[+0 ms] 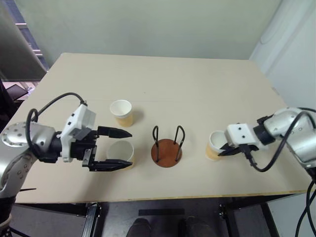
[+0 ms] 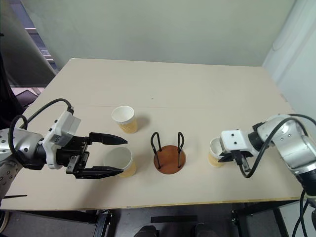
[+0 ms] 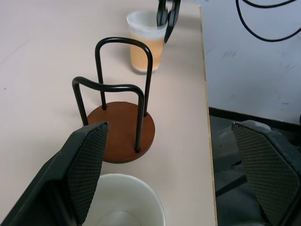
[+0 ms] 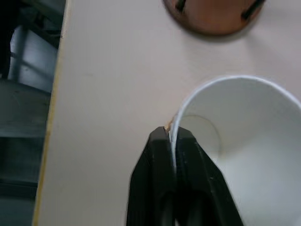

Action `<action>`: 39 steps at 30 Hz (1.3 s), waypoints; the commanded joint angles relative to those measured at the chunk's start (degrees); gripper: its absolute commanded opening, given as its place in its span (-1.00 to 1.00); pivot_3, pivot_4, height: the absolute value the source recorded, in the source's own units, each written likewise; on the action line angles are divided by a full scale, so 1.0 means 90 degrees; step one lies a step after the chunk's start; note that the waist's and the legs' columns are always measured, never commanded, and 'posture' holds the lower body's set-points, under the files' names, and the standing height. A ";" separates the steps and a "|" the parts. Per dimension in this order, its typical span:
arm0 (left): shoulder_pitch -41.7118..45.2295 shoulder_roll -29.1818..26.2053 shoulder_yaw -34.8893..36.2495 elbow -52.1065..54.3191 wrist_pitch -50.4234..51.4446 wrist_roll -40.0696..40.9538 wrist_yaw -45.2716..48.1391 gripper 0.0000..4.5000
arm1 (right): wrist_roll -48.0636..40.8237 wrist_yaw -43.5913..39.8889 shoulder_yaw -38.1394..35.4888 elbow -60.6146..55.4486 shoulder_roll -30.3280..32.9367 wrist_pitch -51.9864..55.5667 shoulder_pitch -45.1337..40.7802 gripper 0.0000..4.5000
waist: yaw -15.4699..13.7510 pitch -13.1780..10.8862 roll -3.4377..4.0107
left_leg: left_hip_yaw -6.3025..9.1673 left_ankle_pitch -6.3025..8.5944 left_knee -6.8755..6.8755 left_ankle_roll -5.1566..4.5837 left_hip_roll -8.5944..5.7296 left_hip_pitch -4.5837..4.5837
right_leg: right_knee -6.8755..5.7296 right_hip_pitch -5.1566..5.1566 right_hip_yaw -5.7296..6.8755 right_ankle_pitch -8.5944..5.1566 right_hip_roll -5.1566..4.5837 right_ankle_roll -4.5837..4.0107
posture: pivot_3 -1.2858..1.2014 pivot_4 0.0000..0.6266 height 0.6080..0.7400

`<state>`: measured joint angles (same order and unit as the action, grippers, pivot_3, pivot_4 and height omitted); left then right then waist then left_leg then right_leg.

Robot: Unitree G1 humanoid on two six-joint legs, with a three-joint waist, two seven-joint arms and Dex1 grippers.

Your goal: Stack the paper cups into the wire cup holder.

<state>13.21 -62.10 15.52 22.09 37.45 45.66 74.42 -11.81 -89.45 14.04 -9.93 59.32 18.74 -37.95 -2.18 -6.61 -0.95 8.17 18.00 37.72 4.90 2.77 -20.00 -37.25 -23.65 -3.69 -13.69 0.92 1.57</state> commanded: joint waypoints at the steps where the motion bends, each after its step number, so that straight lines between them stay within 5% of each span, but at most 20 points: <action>1: 0.0017 -0.0081 0.0220 0.0068 -0.0071 -0.0022 -0.0051 1.00 | -0.0831 -0.0328 -0.0611 -0.0253 0.0127 0.0293 -0.0766 -0.99 | 0.0000 -0.0001 0.0001 | -0.0001 -0.0001 0.0000 0.0001 0.0000 -0.0001 | 0.0000 0.0000 0.0000 0.0000 0.0001 0.0000 | 0.03 -0.52 1.00; 10: 0.0054 -0.0076 0.0047 -0.0031 -0.0219 -0.0308 -0.0116 1.00 | -0.1016 -0.0142 -0.0168 0.0499 -0.1609 0.0212 -0.3103 -0.99 | 0.0064 -0.0001 0.0002 | 0.0012 -0.0001 -0.0005 0.0002 0.0005 0.0007 | -0.0003 -0.0008 -0.0002 -0.0005 0.0011 -0.0008 | 0.03 -0.52 1.00; 30: -0.0605 -0.0139 0.0667 0.0519 -0.0086 -0.0156 -0.0360 1.00 | -0.0092 -0.0333 0.0962 0.0759 -0.2308 -0.0708 -0.2768 -0.99 | 0.0017 -0.0001 0.0002 | 0.0020 -0.0002 -0.0003 0.0007 0.0000 -0.0012 | -0.0004 -0.0017 0.0004 -0.0005 0.0002 -0.0010 | 0.03 -0.52 1.00; 39: -0.0325 -0.0323 0.0552 0.0200 -0.0241 -0.0278 -0.0199 1.00 | 0.0087 -0.0145 0.0903 0.0759 -0.2429 -0.0508 -0.2760 0.32 | 0.0012 -0.0001 0.0002 | 0.0021 -0.0001 -0.0004 0.0009 0.0000 -0.0012 | -0.0004 -0.0017 0.0004 -0.0007 0.0003 -0.0012 | 0.03 -0.52 1.00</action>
<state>8.92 -63.99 19.56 24.23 36.44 43.30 71.82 -11.41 -91.75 23.34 -2.49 37.05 13.61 -61.82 -2.07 -6.62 -0.93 8.36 17.99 37.69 4.99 2.76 -20.11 -37.29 -23.80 -3.65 -13.75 0.94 1.47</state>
